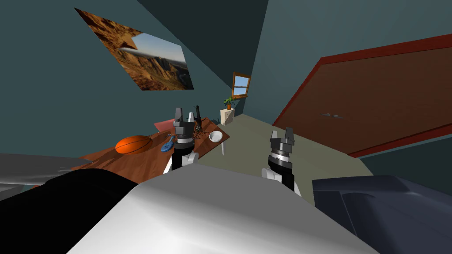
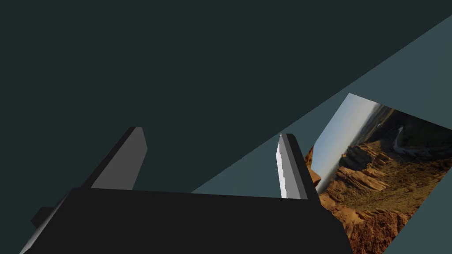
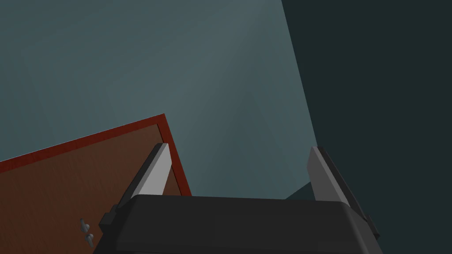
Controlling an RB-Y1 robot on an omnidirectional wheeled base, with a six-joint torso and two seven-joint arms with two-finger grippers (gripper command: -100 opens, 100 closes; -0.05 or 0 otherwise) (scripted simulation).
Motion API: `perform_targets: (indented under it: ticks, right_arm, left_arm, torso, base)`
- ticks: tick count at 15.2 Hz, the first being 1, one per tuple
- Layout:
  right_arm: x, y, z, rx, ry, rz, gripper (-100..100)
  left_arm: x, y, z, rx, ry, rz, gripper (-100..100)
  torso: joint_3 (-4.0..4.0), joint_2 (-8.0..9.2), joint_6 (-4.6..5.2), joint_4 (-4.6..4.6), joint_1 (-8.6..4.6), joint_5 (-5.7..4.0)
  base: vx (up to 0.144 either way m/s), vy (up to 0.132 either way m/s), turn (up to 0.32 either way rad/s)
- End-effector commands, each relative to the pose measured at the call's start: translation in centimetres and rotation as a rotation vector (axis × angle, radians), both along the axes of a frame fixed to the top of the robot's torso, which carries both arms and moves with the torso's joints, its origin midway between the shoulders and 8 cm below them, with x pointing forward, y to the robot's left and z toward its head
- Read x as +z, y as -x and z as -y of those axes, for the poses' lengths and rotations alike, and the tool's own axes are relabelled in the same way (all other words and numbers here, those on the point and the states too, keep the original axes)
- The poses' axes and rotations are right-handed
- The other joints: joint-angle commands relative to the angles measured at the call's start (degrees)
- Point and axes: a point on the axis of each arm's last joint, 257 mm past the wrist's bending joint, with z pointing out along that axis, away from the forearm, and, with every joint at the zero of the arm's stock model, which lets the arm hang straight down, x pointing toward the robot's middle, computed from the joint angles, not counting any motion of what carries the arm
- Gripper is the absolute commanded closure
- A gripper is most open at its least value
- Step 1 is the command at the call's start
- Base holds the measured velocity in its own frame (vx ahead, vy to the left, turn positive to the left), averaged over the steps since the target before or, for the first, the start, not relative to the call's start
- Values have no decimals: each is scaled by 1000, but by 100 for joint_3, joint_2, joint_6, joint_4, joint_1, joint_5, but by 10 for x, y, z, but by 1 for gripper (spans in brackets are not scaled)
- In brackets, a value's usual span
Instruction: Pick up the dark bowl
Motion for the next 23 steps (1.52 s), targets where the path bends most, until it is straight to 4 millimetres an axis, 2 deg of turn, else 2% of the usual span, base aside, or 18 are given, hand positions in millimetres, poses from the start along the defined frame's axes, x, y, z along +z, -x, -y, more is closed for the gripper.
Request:
perform_targets:
  ticks: [1, 3, 4, 8, 9, 11, 13, 14, 15, 20, 22, 23]
  right_arm:
    - [0, 0, 0, 0, 0, 0, 0]
    - [0, 0, 0, 0, 0, 0, 0]
    - [0, 0, 0, 0, 0, 0, 0]
    - [0, 0, 0, 0, 0, 0, 0]
    - [0, 0, 0, 0, 0, 0, 0]
    - [0, 0, 0, 0, 0, 0, 0]
    - [0, 0, 0, 0, 0, 0, 0]
    - [0, 0, 0, 0, 0, 0, 0]
    - [0, 0, 0, 0, 0, 0, 0]
    - [0, 0, 0, 0, 0, 0, 0]
    - [0, 0, 0, 0, 0, 0, 0]
    - [0, 0, 0, 0, 0, 0, 0]
  left_arm:
    - [-4, -6, 3, -11, -28, -23, -100]
    - [-15, -19, 6, -22, -63, -72, -100]
    - [-15, -19, 6, -23, -65, -72, -100]
    - [-41, -48, 3, -22, -111, -184, -100]
    - [-41, -48, 3, -22, -111, -184, -100]
    - [-61, -69, -2, -11, -136, -264, -100]
    - [-65, -71, -3, -8, -133, -280, -100]
    - [-77, -83, -8, 0, -144, -325, -100]
    - [-78, -84, -8, 2, -143, -333, -100]
    - [-121, -119, -27, 41, -166, -488, -100]
    - [-126, -122, -29, 45, -163, -512, -100]
    - [-138, -131, -36, 58, -170, -551, -100]
  torso:
    - [0, 0, 0, 0, 0, 0]
    - [-1, -2, 0, 0, 0, 0]
    - [-2, -3, 1, -1, -1, 0]
    - [-5, -8, 0, -2, -3, 0]
    - [-5, -8, 1, -2, -4, 0]
    - [-5, -8, 1, -2, -5, -1]
    - [-6, -10, 1, -3, -6, -1]
    - [-5, -9, 0, -2, -6, -1]
    - [-5, -8, 0, -2, -6, -1]
    - [-6, -11, 0, -3, -6, -1]
    - [-8, -13, 1, -3, -7, -1]
    - [-6, -10, 0, -3, -7, -1]
  base:
    - [0, 0, 0]
    - [7, -9, -11]
    - [12, -10, -8]
    - [13, -14, -12]
    - [12, -16, -8]
    - [16, -19, -18]
    - [16, -17, -10]
    - [14, -18, -12]
    - [13, -17, -11]
    - [19, -19, -16]
    - [17, -19, -13]
    - [14, -15, -12]
